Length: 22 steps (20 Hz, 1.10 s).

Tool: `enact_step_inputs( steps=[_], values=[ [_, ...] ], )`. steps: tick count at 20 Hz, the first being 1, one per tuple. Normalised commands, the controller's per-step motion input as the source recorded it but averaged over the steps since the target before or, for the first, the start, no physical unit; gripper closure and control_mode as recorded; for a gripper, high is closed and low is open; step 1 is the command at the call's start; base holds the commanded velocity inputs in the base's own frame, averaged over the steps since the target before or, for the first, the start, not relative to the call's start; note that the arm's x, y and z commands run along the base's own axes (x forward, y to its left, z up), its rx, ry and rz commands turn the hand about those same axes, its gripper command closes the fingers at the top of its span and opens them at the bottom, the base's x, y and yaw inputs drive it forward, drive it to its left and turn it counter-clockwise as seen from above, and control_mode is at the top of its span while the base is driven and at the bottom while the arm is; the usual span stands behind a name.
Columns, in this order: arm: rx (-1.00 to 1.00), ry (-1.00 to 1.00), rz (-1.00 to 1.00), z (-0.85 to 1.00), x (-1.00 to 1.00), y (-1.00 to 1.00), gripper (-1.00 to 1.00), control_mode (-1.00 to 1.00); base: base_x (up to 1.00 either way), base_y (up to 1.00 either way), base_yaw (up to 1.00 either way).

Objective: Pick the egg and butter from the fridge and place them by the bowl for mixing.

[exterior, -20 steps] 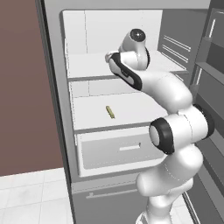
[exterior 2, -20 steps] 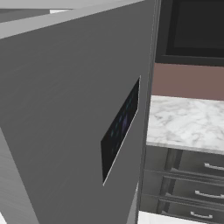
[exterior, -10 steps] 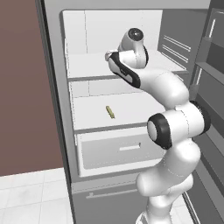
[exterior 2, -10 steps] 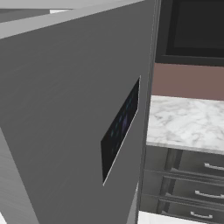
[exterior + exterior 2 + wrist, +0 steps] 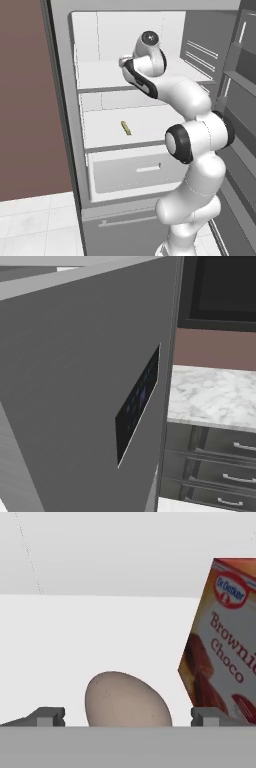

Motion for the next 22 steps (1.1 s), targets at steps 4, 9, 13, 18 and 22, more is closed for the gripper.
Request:
enact_step_inputs(
  steps=[4,9,13,18,22],
  values=[
    [0.0,0.0,-0.07,-0.01,0.18,0.0,-1.0,-1.0,0.0,0.0,0.0],
    [0.0,0.0,-0.08,-0.08,0.06,0.02,-1.0,-1.0,0.0,0.0,0.0],
    [0.02,0.01,-0.08,-0.17,-0.02,0.09,-1.0,-1.0,0.0,0.0,0.0],
    [0.04,0.01,-0.05,-0.17,0.04,0.03,-1.0,-1.0,0.0,0.0,0.0],
    [0.05,0.01,0.0,-0.02,0.23,-0.01,-1.0,-1.0,0.0,0.0,0.0]
  ],
)
